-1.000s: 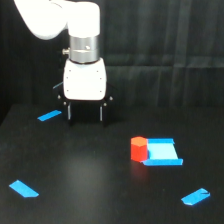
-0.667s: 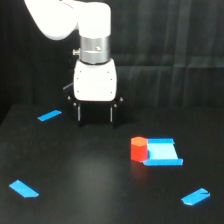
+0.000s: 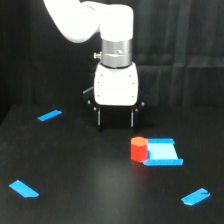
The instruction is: Pick up the red object from the table
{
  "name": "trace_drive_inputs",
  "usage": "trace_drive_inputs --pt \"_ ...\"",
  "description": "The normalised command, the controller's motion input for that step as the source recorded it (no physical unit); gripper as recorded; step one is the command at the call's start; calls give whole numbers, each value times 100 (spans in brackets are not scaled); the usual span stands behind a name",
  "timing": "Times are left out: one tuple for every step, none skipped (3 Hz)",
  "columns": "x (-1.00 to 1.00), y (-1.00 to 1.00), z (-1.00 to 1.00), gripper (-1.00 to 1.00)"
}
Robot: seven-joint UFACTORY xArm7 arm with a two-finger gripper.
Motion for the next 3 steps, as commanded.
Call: trace_drive_inputs --pt "68 -67 21 98" --pt "27 -79 36 100" --pt "11 -81 2 90"
